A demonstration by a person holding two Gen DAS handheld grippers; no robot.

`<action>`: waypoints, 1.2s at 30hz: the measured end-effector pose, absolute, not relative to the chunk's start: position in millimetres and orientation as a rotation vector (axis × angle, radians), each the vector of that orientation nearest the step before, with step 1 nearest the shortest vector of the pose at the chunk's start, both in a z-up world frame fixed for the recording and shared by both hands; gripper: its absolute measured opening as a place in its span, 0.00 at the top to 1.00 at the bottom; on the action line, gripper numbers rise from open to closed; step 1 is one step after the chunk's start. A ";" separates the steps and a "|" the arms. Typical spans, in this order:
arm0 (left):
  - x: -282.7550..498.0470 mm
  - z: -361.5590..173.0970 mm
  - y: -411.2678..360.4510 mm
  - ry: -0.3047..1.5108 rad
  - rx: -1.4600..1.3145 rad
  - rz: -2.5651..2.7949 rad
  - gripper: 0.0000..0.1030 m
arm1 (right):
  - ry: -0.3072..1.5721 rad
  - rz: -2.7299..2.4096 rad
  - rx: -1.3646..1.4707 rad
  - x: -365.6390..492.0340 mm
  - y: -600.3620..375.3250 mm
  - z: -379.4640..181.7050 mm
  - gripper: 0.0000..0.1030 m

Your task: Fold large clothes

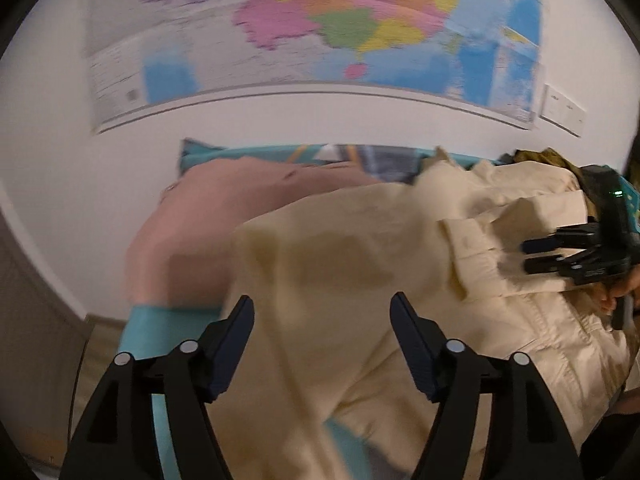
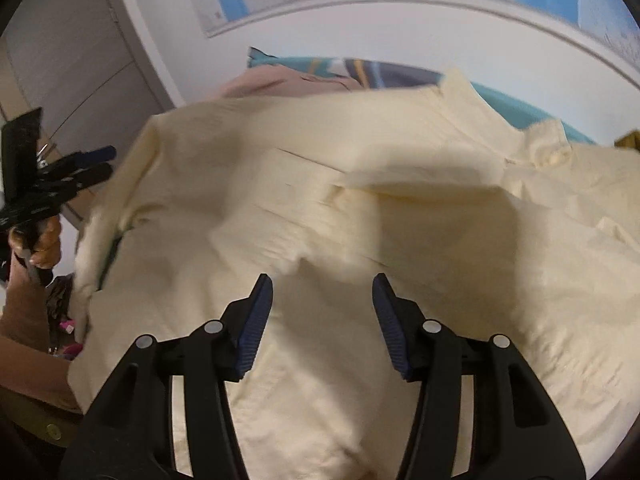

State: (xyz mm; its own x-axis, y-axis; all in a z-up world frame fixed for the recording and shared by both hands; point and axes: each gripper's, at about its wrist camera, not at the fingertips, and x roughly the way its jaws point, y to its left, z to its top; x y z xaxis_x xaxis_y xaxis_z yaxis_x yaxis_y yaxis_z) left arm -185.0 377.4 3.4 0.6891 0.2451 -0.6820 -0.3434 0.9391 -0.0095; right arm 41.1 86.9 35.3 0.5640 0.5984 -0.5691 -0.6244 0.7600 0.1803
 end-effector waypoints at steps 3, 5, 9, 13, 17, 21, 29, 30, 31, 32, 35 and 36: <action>-202.0 -0.4 382.4 0.779 -0.152 0.351 0.33 | 0.638 0.765 -0.041 34.1 100.8 41.7 0.47; -209.8 -4.5 380.8 0.802 -0.138 0.345 0.33 | 0.625 0.830 -0.026 27.0 113.5 46.3 0.46; -216.9 -18.4 370.5 0.868 -0.071 0.349 0.33 | 0.600 0.984 -0.022 4.5 142.4 54.6 0.43; -223.3 -26.0 380.0 0.902 -0.064 0.378 0.92 | 0.590 1.201 -0.036 -17.4 190.6 58.1 0.41; -235.1 -10.6 398.9 0.853 -0.139 0.385 0.97 | 0.629 1.315 -0.097 -30.3 250.6 49.0 0.40; -241.9 6.2 403.6 0.809 -0.180 0.341 0.97 | 0.687 1.398 -0.076 -34.2 298.2 32.2 0.28; -230.9 22.6 384.1 0.773 -0.151 0.230 0.97 | 0.799 1.409 -0.092 -40.3 344.0 13.3 0.82; -231.2 27.1 382.4 0.753 -0.147 0.221 0.97 | 0.777 1.421 -0.080 -40.3 336.8 18.9 0.88; -231.8 30.5 383.1 0.741 -0.149 0.216 0.96 | 0.761 1.428 -0.056 -39.7 327.8 27.7 0.91; -233.7 36.7 383.9 0.719 -0.158 0.208 0.96 | 0.749 1.435 -0.036 -38.8 320.5 35.6 0.92; -240.7 57.2 388.7 0.647 -0.178 0.202 0.92 | 0.645 1.434 -0.007 -41.0 279.6 78.3 0.93; -242.6 64.4 389.0 0.626 -0.177 0.201 0.88 | 0.606 1.416 -0.013 -41.6 262.0 93.8 0.94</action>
State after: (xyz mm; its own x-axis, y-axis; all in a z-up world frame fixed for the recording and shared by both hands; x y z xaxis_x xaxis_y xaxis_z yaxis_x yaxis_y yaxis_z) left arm -242.6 389.0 64.4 0.7922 0.1325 -0.5958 -0.2390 0.9655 -0.1031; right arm -41.6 262.0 93.8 0.0301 0.9157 -0.4008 -0.9220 0.1803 0.3427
